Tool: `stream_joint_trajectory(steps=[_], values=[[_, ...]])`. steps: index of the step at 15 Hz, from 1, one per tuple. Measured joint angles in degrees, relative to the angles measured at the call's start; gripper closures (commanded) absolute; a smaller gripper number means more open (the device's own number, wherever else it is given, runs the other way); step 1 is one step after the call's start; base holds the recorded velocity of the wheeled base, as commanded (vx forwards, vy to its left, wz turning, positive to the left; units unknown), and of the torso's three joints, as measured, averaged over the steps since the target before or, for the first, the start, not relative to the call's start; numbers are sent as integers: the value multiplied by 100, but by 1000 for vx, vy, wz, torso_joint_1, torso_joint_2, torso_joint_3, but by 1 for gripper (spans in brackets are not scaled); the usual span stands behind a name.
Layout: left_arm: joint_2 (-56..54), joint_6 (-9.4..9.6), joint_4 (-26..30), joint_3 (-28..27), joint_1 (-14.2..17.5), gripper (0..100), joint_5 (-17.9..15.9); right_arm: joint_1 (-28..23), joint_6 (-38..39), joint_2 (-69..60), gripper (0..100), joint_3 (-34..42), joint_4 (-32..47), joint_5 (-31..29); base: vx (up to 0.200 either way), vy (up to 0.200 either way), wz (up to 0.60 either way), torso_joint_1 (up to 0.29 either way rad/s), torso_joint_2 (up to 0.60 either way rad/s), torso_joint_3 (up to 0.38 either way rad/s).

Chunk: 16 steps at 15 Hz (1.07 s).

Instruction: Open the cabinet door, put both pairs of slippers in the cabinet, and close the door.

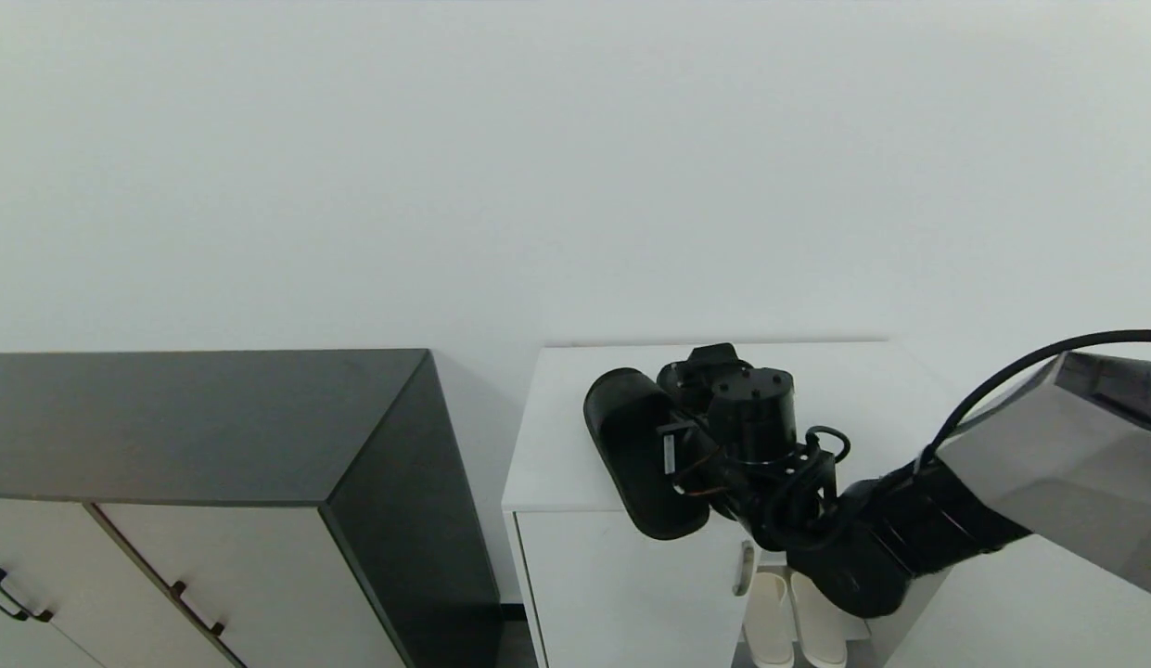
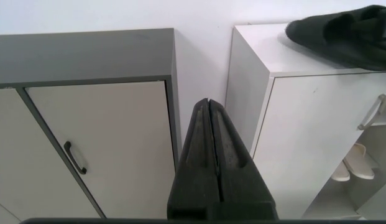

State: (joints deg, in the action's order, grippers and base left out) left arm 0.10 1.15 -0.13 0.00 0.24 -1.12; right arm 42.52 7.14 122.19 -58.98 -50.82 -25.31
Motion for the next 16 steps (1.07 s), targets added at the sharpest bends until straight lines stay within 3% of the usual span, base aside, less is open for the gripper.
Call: stream_joint_trajectory(steps=[6,11,16], values=[[0,9,0,0,0,100,-11,244,40,-1017,100,2116,-1312,284,0,0,0,0,0,0],[0,0,2,0,0,100,-10,312,43,-1229,100,2381,-1325,300,0,0,0,0,0,0],[0,-2,2,0,0,100,-11,339,40,-1204,100,2367,-1331,295,-200,0,0,4,3,1]])
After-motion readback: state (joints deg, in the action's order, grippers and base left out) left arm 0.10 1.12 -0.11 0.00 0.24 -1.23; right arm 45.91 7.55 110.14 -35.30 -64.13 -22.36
